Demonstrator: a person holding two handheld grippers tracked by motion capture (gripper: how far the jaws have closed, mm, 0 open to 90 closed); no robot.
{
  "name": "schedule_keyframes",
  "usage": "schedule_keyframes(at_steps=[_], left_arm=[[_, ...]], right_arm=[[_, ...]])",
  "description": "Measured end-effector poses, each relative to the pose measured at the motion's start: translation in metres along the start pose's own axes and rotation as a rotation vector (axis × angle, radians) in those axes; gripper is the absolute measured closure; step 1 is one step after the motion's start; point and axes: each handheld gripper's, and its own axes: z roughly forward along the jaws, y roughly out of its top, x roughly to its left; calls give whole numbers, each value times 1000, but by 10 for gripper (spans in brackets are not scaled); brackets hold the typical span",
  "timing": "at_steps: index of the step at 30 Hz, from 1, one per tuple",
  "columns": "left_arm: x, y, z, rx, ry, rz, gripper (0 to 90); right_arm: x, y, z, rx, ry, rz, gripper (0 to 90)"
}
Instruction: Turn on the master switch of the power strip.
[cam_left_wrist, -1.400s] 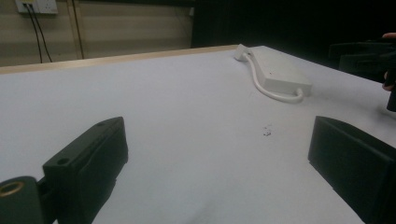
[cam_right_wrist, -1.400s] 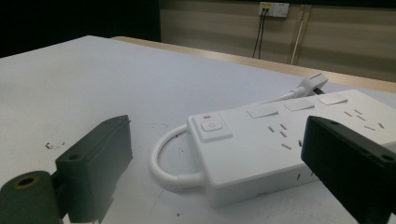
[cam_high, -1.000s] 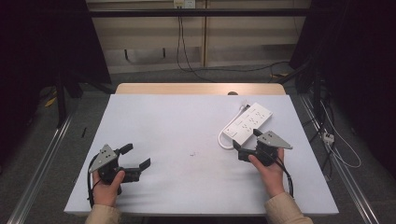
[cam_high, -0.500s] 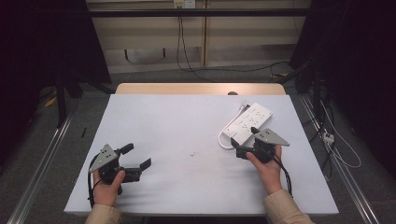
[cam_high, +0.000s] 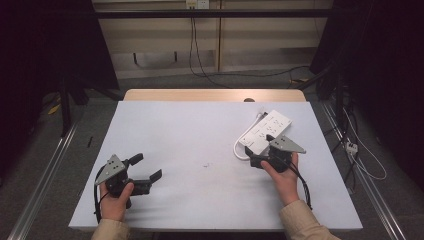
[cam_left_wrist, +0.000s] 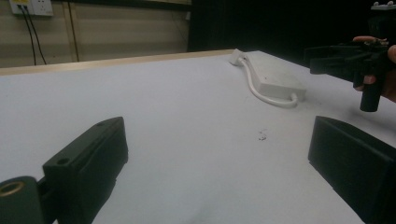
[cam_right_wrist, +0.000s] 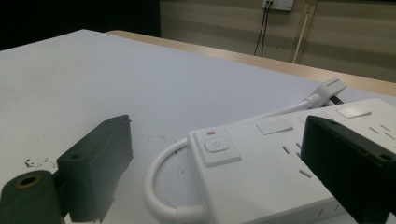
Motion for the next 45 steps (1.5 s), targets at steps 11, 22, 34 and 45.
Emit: schedule_keyframes(at_steps=[11,22,34,45], left_arm=[[0,0,0,1,-4,1,45],[0,0,1,5,-3,-4,45],[0,0,1,8,-3,-4,45],[0,0,1,9,-4,-4,45]], right_arm=[[-2,0,5,15,2,14,89],[0,1,10,31,4,8,95],[2,5,14,33,15,5,95],[2,6,18,28,18,3,100]])
